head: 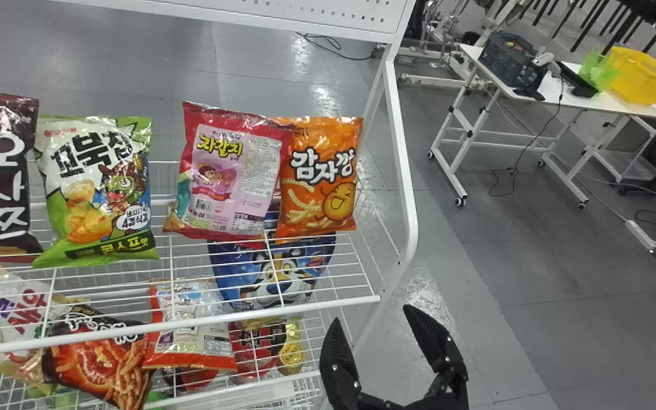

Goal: Hold basket handle with left hand then pick Jagalchi snack with right hand and place into basket

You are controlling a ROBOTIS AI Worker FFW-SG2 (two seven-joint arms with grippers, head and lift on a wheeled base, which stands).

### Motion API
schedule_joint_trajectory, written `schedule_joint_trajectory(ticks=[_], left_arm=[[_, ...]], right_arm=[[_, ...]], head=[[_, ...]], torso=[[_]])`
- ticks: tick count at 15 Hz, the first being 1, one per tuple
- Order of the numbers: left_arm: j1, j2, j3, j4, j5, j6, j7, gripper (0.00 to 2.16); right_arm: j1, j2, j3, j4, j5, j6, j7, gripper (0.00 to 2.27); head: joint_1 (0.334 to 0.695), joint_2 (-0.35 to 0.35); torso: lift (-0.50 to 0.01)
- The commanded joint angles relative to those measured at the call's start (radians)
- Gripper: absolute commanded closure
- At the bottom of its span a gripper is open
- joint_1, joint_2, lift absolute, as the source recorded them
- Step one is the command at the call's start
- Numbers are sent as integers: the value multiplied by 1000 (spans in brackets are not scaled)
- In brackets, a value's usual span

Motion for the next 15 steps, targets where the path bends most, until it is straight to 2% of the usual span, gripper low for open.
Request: schedule_joint_trajectory(ticks=[1, 12, 15], left_arm=[[3, 0, -2, -3, 0, 0, 1, 1035], [26, 0, -3, -17, 0, 0, -2, 1035], [28, 5, -5, -23, -3, 0, 2, 1038]], right_arm=[[0, 0, 3, -1, 4, -2, 0, 39], [-18, 2, 23, 10, 27, -15, 0, 70], [-110, 31, 43, 72, 30, 25, 0, 73]], head=[[695, -350], [695, -350], [695, -350]], torso=[[-10], [-10], [-10]])
